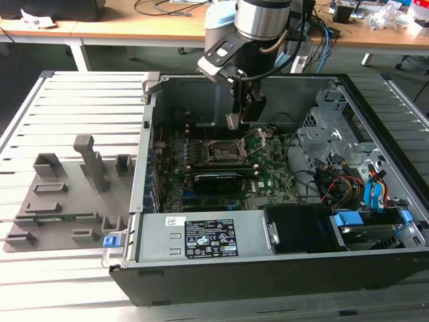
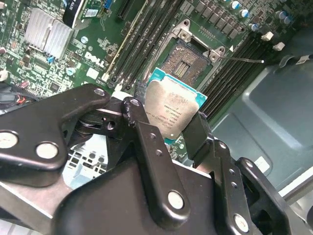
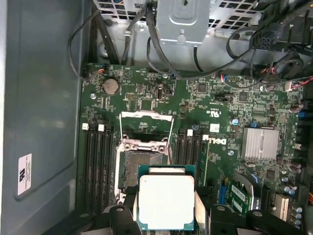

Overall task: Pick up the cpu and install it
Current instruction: 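Place the cpu into insertion slot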

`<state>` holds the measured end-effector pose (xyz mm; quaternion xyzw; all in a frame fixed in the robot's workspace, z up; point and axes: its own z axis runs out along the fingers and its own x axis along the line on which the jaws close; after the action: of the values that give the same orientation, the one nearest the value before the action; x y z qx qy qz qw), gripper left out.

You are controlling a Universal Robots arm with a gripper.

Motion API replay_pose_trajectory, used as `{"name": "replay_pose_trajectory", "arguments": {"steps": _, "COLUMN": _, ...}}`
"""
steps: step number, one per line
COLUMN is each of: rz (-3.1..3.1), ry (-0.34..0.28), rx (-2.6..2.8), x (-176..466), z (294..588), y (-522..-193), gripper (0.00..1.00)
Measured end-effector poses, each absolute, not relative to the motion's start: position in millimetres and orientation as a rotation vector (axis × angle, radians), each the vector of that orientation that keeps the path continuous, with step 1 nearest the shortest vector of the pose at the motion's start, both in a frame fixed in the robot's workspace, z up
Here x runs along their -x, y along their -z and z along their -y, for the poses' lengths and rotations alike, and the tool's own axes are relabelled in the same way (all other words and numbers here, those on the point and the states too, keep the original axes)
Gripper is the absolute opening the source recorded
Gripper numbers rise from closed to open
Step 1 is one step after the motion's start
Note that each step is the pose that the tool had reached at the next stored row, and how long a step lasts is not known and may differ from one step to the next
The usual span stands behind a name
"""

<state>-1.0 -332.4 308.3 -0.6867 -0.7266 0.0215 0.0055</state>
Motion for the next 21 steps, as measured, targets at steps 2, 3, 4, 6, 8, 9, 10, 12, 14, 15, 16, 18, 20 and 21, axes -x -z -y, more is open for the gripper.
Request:
{"name": "replay_pose_trajectory", "arguments": {"steps": 2, "rz": 2.255, "ry": -0.068, "rx": 2.171, "x": 1.0, "z": 332.4, "y": -308.3, "gripper": 0.55}}
{"name": "replay_pose_trajectory", "arguments": {"steps": 3, "rz": 2.254, "ry": -0.068, "rx": 2.171, "x": 1.0, "z": 332.4, "y": -308.3, "gripper": 0.55}}
{"name": "replay_pose_trajectory", "arguments": {"steps": 4, "rz": 2.254, "ry": -0.068, "rx": 2.171, "x": 1.0, "z": 332.4, "y": -308.3, "gripper": 0.55}}
{"name": "replay_pose_trajectory", "arguments": {"steps": 6, "rz": 2.254, "ry": -0.068, "rx": 2.171, "x": 0.9, "z": 332.4, "y": -308.2, "gripper": 0.55}}
{"name": "replay_pose_trajectory", "arguments": {"steps": 8, "rz": 2.255, "ry": -0.069, "rx": 2.172, "x": 0.9, "z": 332.4, "y": -306.9, "gripper": 0.55}}
{"name": "replay_pose_trajectory", "arguments": {"steps": 9, "rz": 2.255, "ry": -0.069, "rx": 2.172, "x": 0.9, "z": 332.4, "y": -306.6, "gripper": 0.55}}
{"name": "replay_pose_trajectory", "arguments": {"steps": 10, "rz": 2.255, "ry": -0.069, "rx": 2.172, "x": 0.9, "z": 332.4, "y": -306.3, "gripper": 0.55}}
{"name": "replay_pose_trajectory", "arguments": {"steps": 12, "rz": 2.255, "ry": -0.069, "rx": 2.172, "x": 0.9, "z": 332.4, "y": -305.6, "gripper": 0.55}}
{"name": "replay_pose_trajectory", "arguments": {"steps": 14, "rz": 2.255, "ry": -0.07, "rx": 2.172, "x": 0.9, "z": 332.4, "y": -303.9, "gripper": 0.55}}
{"name": "replay_pose_trajectory", "arguments": {"steps": 15, "rz": 2.255, "ry": -0.07, "rx": 2.172, "x": 0.9, "z": 332.4, "y": -302.8, "gripper": 0.55}}
{"name": "replay_pose_trajectory", "arguments": {"steps": 16, "rz": 2.255, "ry": -0.07, "rx": 2.172, "x": 0.9, "z": 332.4, "y": -302.1, "gripper": 0.55}}
{"name": "replay_pose_trajectory", "arguments": {"steps": 18, "rz": 2.255, "ry": -0.07, "rx": 2.172, "x": 0.9, "z": 332.4, "y": -300.6, "gripper": 0.55}}
{"name": "replay_pose_trajectory", "arguments": {"steps": 20, "rz": 2.255, "ry": -0.07, "rx": 2.172, "x": 0.9, "z": 332.4, "y": -298.4, "gripper": 0.55}}
{"name": "replay_pose_trajectory", "arguments": {"steps": 21, "rz": 2.255, "ry": -0.07, "rx": 2.172, "x": 0.9, "z": 332.4, "y": -296.6, "gripper": 0.55}}
